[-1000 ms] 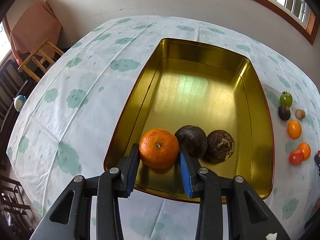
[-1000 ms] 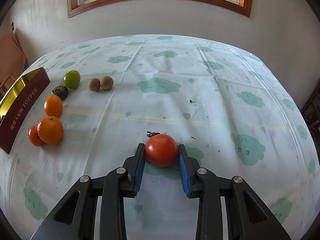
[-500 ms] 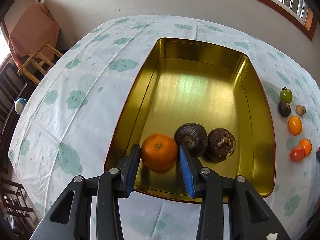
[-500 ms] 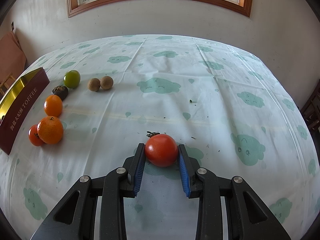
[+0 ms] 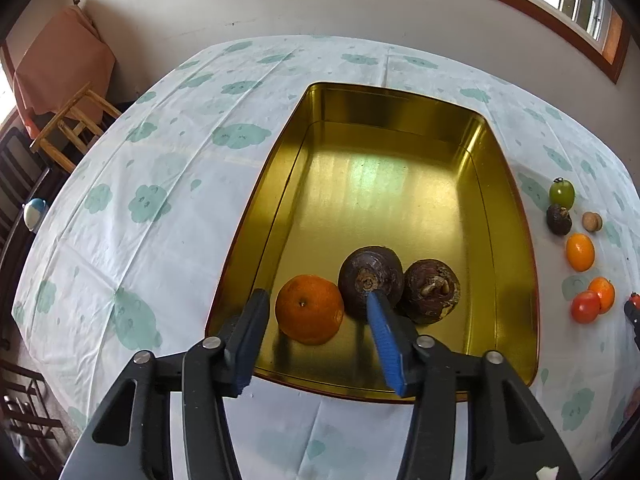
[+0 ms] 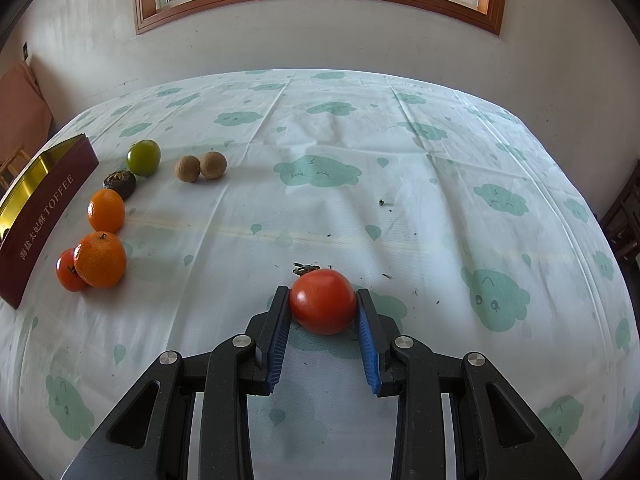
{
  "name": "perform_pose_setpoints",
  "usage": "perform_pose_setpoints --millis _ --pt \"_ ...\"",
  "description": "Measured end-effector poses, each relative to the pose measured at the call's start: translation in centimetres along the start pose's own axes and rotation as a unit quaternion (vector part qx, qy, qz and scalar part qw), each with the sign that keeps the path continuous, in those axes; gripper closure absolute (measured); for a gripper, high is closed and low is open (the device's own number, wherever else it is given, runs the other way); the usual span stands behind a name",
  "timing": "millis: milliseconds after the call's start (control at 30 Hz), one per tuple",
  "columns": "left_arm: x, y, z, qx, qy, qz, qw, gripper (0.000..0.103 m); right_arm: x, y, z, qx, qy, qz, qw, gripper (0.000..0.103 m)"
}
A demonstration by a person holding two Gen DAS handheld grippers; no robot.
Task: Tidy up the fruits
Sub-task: 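Lower the mandarin beside the roots in the tin and open the left tool, then carry the red tomato over the tin and open the right tool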
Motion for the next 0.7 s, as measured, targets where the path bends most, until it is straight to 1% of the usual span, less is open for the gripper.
perform_pose_setpoints --millis 67,200,267,367,700 --pt "0.0 0.3 -0.2 0.005 -0.001 -0.003 1.0 0.05 0.0 0.0 0.0 0.0 0.0 0.0 1.0 0.07" --pt "-0.1 0.9 -0.6 0.011 -0.007 -0.01 0.9999 0.048 0.0 0.0 0.0 0.0 0.0 0.0 1.0 0.07" --pt "-0.2 1.3 -0.6 0.015 -0.007 -0.015 0.9998 0.043 0.0 0.0 0.0 0.001 0.001 0.0 1.0 0.07" --pt "-0.1 1.9 -0.7 0.015 -0.01 -0.023 0.9996 0.038 0.0 0.0 0.0 0.001 0.001 0.0 1.0 0.07" --pt "0.5 2.6 -0.8 0.022 -0.013 -0.03 0.9992 0.028 0.0 0.0 -0.5 0.005 -0.001 0.007 1.0 0.07"
Point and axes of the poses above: each gripper's, at about its wrist camera, not at the fingertips, and y roughly against the way its jaws point, z to its left, x to its underside, the point moved 3 cm from there along -y, roughly the way its jaws point, and after that the axes turned 1 degree about y, right-handed, at the moved point
